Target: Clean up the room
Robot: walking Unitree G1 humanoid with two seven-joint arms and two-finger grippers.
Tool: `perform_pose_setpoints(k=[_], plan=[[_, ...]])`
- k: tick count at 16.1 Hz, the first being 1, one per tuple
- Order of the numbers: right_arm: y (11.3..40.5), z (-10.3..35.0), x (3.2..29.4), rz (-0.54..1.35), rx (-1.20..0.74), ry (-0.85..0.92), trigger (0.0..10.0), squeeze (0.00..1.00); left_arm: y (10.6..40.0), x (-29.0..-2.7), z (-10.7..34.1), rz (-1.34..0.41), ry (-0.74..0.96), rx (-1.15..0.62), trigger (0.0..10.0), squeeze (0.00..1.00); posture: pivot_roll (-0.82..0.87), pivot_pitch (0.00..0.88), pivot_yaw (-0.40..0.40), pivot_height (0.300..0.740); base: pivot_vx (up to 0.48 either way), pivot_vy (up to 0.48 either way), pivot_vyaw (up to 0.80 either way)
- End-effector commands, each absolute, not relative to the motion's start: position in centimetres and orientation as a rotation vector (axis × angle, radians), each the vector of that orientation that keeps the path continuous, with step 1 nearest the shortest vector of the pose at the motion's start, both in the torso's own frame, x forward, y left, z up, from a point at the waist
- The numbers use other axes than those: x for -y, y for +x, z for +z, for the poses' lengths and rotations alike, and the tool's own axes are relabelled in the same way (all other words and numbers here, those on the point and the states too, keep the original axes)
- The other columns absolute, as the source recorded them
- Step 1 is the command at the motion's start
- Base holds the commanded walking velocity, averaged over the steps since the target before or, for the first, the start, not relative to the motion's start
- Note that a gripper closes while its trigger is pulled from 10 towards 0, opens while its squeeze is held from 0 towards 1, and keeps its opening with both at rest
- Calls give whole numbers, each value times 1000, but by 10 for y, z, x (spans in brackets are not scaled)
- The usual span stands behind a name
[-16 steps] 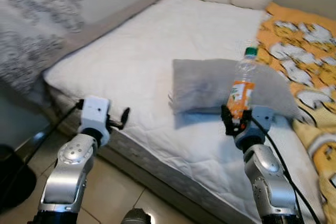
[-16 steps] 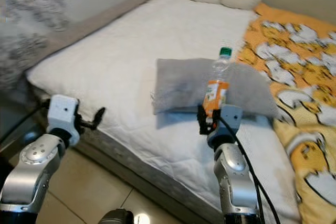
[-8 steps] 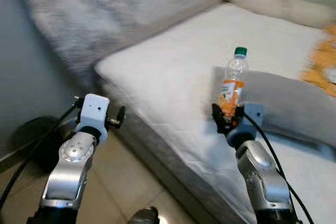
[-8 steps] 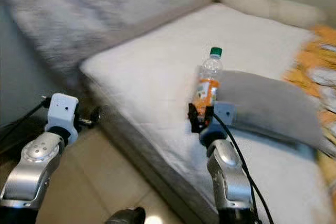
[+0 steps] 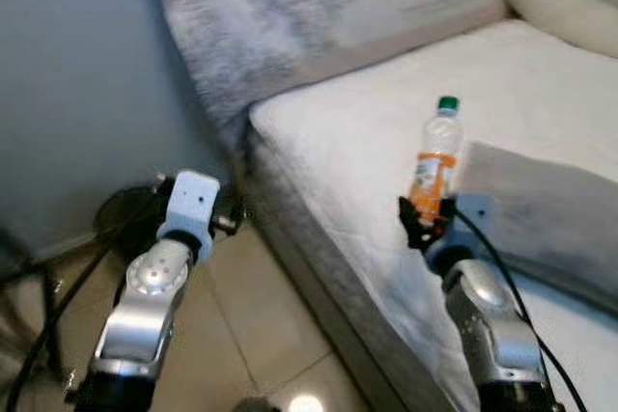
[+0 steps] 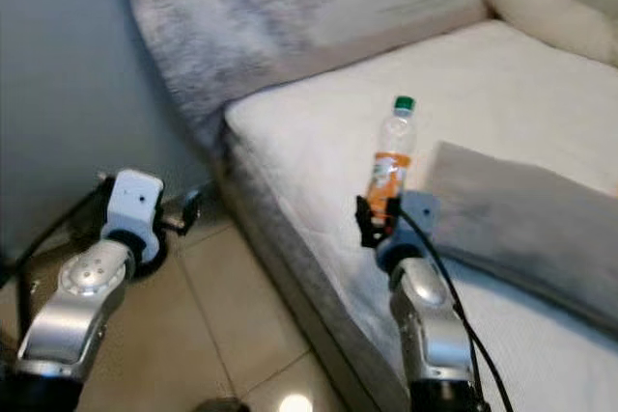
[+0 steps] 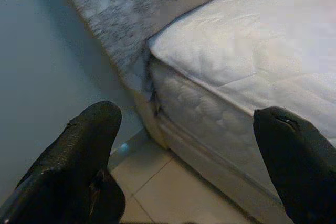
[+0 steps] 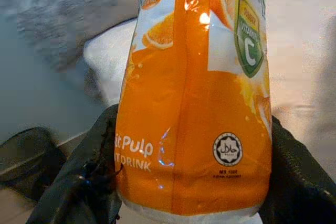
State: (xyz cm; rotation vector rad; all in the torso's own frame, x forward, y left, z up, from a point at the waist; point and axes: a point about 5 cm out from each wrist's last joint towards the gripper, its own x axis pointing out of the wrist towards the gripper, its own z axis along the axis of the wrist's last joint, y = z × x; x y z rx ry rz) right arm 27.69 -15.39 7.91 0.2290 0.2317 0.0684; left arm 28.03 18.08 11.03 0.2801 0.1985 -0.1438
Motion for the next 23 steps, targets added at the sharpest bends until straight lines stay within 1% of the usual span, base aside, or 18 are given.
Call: perform_pose_setpoints(k=[1,5,7,10,13,14,15,23], plan=[[279,81,148,81,-229,234,10000,0,282,-185,111,-123,272,-199,10000,0,22,0,2,740,0,0,800],[280,81,144,97,-233,226,10000,0,283,-180,115,-133,247,-180,10000,0,32,0,-2,740,0,0,800],[281,85,141,101,-209,283,10000,0,284,-181,116,-135,266,-173,10000,0,30,0,3,740,0,0,800],[283,90,136,155,-196,279,10000,0,286,-181,119,-136,249,-155,10000,0,26,0,5,740,0,0,800],[284,86,138,156,-227,261,10000,0,287,-177,121,-163,243,-141,10000,0,28,0,2,740,0,0,800],[284,84,139,154,-239,213,10000,0,287,-176,121,-163,239,-139,10000,0,28,0,-2,740,0,0,800],[284,81,141,135,-245,169,10000,0,288,-177,121,-163,236,-137,10000,0,28,0,-3,740,255,0,0],[285,76,142,103,-271,178,10000,0,287,-174,120,-177,229,-139,10000,0,26,0,-6,740,258,0,0]])
